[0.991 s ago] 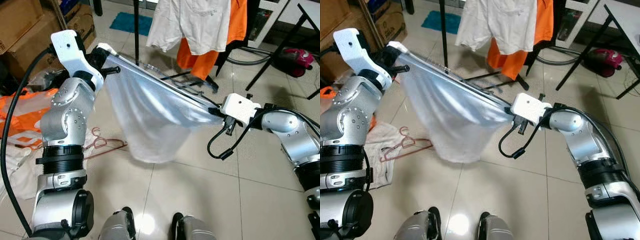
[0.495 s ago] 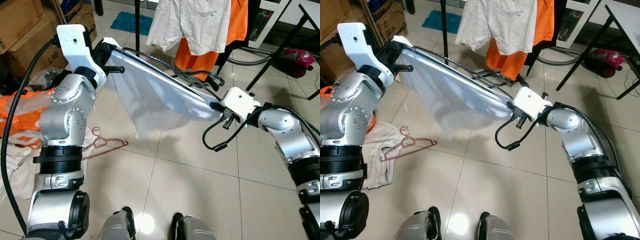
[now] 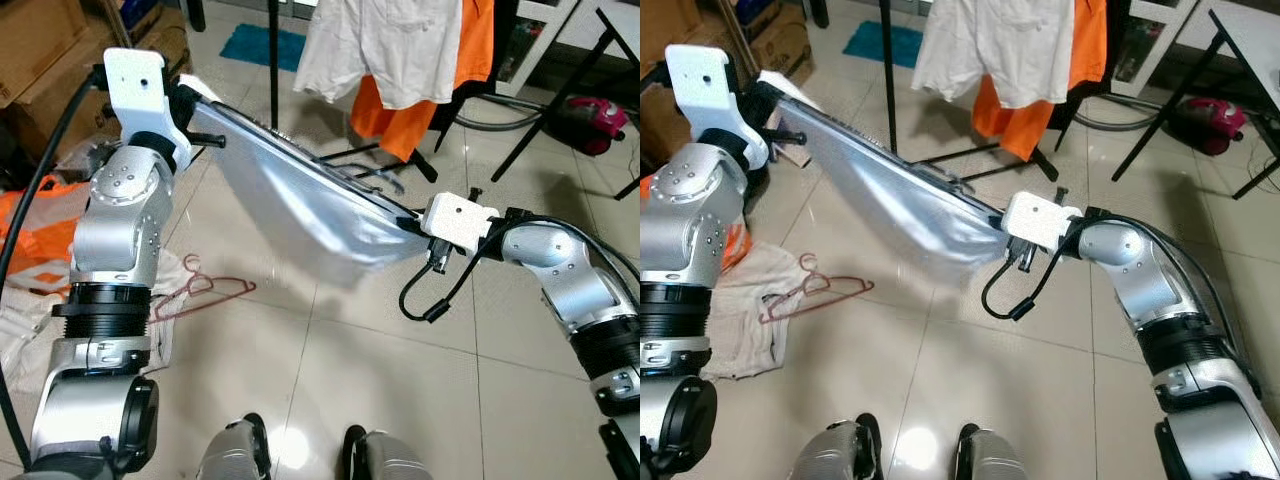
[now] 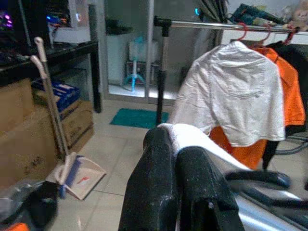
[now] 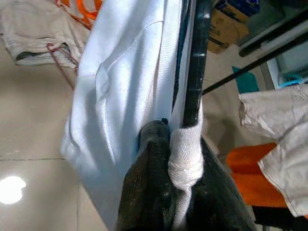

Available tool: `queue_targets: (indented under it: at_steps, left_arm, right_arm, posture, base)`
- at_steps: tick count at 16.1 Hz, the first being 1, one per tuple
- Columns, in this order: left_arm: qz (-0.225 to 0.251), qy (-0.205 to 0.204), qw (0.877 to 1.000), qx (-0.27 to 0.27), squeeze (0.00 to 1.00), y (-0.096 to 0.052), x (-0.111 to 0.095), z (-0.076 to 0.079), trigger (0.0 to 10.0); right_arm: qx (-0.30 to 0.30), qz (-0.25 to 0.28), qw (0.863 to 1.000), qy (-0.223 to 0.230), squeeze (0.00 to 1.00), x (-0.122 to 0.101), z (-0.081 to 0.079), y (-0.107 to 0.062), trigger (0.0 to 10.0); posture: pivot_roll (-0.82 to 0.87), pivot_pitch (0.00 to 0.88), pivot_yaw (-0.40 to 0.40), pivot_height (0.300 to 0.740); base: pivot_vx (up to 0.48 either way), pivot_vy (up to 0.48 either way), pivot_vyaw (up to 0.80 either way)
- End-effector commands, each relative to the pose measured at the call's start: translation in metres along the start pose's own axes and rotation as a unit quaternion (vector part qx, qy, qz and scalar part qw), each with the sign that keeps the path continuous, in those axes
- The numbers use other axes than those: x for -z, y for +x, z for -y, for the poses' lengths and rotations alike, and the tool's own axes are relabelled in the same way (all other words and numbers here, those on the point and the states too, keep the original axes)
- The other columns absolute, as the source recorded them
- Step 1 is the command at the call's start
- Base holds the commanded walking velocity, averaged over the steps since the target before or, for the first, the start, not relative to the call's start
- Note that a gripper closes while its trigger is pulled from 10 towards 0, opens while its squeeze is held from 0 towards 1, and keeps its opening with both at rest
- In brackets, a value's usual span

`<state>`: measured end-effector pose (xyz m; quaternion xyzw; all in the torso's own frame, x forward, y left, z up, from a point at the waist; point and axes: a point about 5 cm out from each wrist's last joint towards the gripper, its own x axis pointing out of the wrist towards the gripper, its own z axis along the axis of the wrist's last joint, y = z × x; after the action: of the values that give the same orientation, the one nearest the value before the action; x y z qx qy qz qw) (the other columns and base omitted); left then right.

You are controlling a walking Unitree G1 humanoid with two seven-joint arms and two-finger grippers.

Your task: Hang hanger

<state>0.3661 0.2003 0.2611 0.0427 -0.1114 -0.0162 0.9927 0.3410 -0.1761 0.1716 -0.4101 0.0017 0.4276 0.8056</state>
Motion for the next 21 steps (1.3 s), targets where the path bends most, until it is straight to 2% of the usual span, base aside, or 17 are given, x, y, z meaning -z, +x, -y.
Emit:
queue_targets:
  at_steps: [1, 3, 4, 6, 8, 10, 11, 13, 14, 20, 21]
  left_arm:
    - [0.046, 0.017, 0.998, -0.027, 0.00, 0.002, -0.022, -0.013, 0.0]
    - [0.053, 0.026, 0.998, -0.021, 0.00, 0.003, -0.024, -0.009, 0.0]
    - [0.057, 0.045, 0.997, -0.008, 0.00, 0.004, -0.022, -0.001, 0.0]
    - [0.067, 0.123, 0.990, 0.017, 0.00, 0.005, -0.022, 0.013, 0.0]
    - [0.085, 0.131, 0.987, 0.043, 0.00, 0.006, -0.030, 0.021, 0.0]
    - [0.098, 0.087, 0.988, 0.077, 0.00, 0.004, -0.038, 0.038, 0.0]
    - [0.100, 0.075, 0.989, 0.083, 0.00, 0.003, -0.038, 0.041, 0.0]
    - [0.094, -0.037, 0.990, 0.102, 0.00, 0.002, -0.037, 0.045, 0.0]
    - [0.092, -0.071, 0.988, 0.101, 0.00, 0.001, -0.035, 0.041, 0.0]
    - [0.084, -0.070, 0.991, 0.076, 0.00, -0.006, -0.030, 0.023, 0.0]
    - [0.102, -0.133, 0.984, 0.054, 0.00, -0.006, -0.037, 0.011, 0.0]
  right_arm:
    - [-0.012, -0.034, 0.999, 0.006, 0.00, 0.014, -0.005, -0.009, 0.0]
    - [-0.009, -0.030, 0.999, 0.017, 0.00, 0.015, -0.005, -0.008, 0.0]
    - [-0.014, -0.020, 0.999, 0.027, 0.00, 0.013, -0.008, -0.005, 0.0]
    - [-0.029, -0.016, 0.999, 0.032, 0.00, 0.012, -0.013, -0.002, 0.0]
    - [-0.029, -0.038, 0.999, 0.022, 0.00, 0.016, -0.012, -0.003, 0.0]
    - [-0.028, -0.030, 0.998, 0.039, 0.00, 0.015, -0.012, -0.002, 0.0]
    - [-0.030, -0.029, 0.998, 0.044, 0.00, 0.015, -0.013, -0.002, 0.0]
    - [-0.021, -0.013, 0.995, 0.096, 0.00, 0.013, -0.013, -0.001, 0.0]
    - [-0.006, -0.030, 0.995, 0.094, 0.00, 0.018, -0.010, -0.002, 0.0]
    - [0.022, -0.062, 0.992, 0.107, 0.00, 0.029, -0.006, -0.004, 0.0]
    - [0.035, -0.108, 0.991, 0.075, 0.00, 0.040, -0.005, -0.006, 0.0]
  posture:
    - [-0.15, 0.184, -0.087, 0.740]
    - [-0.15, 0.184, -0.090, 0.740]
    - [-0.14, 0.185, -0.093, 0.740]
    - [-0.14, 0.185, -0.091, 0.740]
    - [-0.14, 0.185, -0.091, 0.740]
    - [-0.14, 0.182, -0.091, 0.740]
    - [-0.14, 0.181, -0.091, 0.740]
    - [-0.14, 0.177, -0.094, 0.740]
    - [-0.14, 0.176, -0.095, 0.740]
    - [-0.13, 0.172, -0.104, 0.740]
    - [-0.13, 0.176, -0.105, 0.740]
  base:
    - [0.000, 0.000, 0.00]
    - [0.000, 0.000, 0.00]
    - [0.000, 0.000, 0.00]
    - [0.000, 0.000, 0.00]
    - [0.000, 0.000, 0.00]
    - [0.000, 0.000, 0.00]
    - [0.000, 0.000, 0.00]
    - [0.000, 0.000, 0.00]
    - [0.000, 0.000, 0.00]
    - [0.000, 0.000, 0.00]
    - [0.000, 0.000, 0.00]
